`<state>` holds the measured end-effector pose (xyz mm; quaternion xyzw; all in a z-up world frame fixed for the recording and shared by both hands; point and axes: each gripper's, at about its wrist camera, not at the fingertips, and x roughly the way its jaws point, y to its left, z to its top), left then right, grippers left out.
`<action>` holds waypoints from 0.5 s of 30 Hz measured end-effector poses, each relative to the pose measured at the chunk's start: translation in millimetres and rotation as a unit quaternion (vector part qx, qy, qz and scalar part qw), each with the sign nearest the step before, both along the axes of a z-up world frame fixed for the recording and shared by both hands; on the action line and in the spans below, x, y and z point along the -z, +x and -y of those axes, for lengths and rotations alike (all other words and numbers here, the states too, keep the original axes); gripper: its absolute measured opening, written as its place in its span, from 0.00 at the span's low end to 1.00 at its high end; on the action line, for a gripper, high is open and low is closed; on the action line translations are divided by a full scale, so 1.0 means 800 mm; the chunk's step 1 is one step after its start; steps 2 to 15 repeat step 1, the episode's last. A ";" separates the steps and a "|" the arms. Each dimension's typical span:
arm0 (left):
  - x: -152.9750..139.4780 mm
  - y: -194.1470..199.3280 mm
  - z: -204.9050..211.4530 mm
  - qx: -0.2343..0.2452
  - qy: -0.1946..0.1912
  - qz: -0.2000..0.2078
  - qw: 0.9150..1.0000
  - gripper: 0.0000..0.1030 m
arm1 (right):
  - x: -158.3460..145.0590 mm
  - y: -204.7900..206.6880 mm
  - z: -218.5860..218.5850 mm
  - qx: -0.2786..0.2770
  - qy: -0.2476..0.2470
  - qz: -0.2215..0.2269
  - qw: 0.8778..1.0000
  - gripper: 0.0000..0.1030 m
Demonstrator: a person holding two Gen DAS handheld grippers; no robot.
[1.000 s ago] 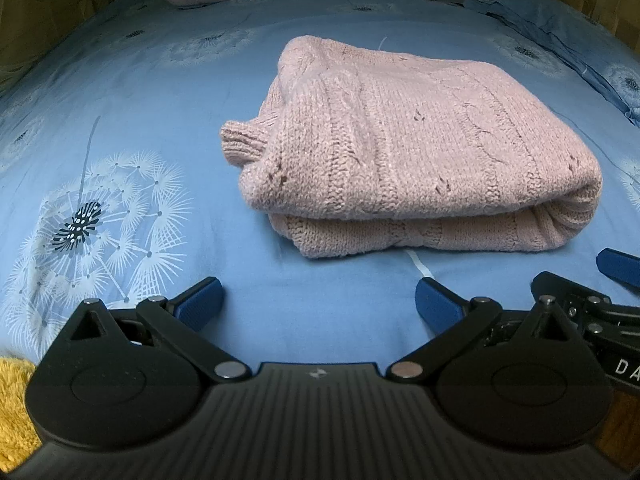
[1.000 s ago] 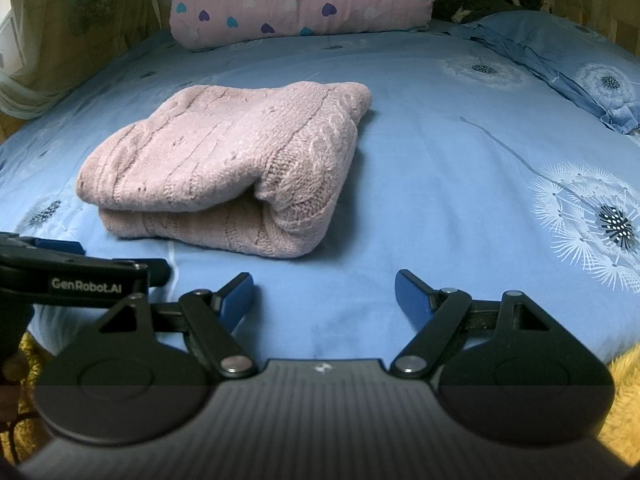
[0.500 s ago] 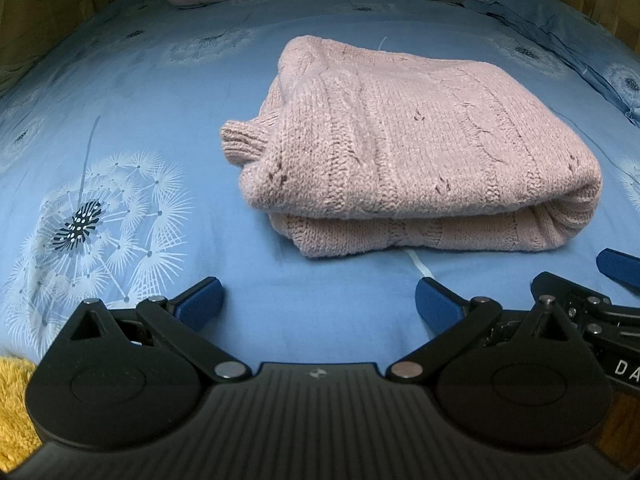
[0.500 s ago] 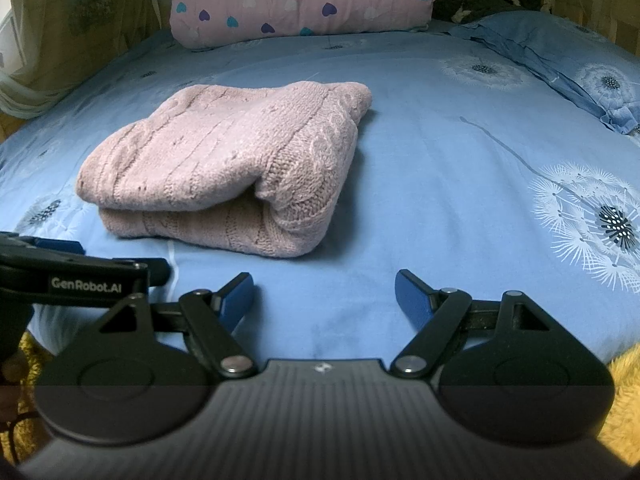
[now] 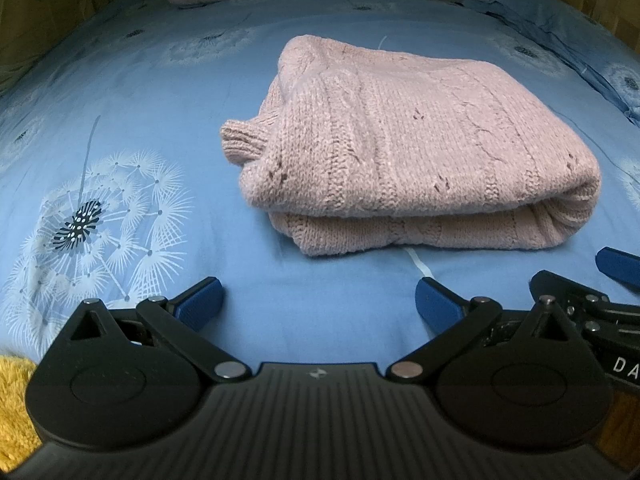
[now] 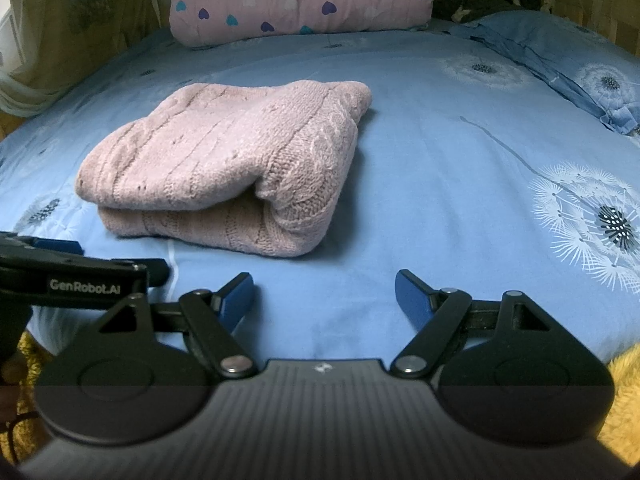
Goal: Fold small clothes
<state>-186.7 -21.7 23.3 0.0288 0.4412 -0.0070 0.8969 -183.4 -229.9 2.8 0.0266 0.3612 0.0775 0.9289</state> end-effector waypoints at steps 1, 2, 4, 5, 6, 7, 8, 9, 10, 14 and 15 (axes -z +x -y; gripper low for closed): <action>0.000 0.000 0.000 0.000 0.000 0.000 1.000 1.00 | 0.000 0.000 0.000 0.000 0.000 0.001 1.000 0.77; 0.000 0.000 0.000 0.000 0.000 0.000 1.000 1.00 | 0.000 0.000 0.000 0.000 0.000 0.001 1.000 0.77; 0.000 0.000 0.000 0.000 0.000 0.000 1.000 1.00 | 0.000 0.000 0.000 0.000 0.000 0.001 1.000 0.77; 0.000 0.000 0.000 0.000 0.000 0.000 1.000 1.00 | 0.000 0.000 0.000 0.000 0.000 0.001 1.000 0.77; 0.000 0.000 0.000 0.000 0.000 0.000 1.000 1.00 | 0.000 0.000 0.000 0.000 0.000 0.001 1.000 0.77; 0.000 0.000 0.000 0.000 0.000 0.000 1.000 1.00 | 0.000 0.000 0.000 0.000 0.000 0.001 1.000 0.77; 0.000 0.000 0.000 0.000 0.000 0.000 1.000 1.00 | 0.000 0.000 0.000 0.000 0.000 0.001 1.000 0.77; 0.000 0.000 0.000 0.000 0.000 0.000 1.000 1.00 | 0.000 0.000 0.000 0.000 0.000 0.001 1.000 0.77; 0.000 0.000 0.000 0.000 0.000 0.000 1.000 1.00 | 0.000 0.000 0.000 0.000 0.000 0.001 1.000 0.77; 0.000 0.000 0.000 0.000 0.000 0.000 1.000 1.00 | 0.000 0.000 0.000 0.000 0.000 0.001 1.000 0.77; 0.000 0.000 0.000 0.000 0.000 0.000 1.000 1.00 | 0.000 0.000 0.000 0.000 0.000 0.001 1.000 0.77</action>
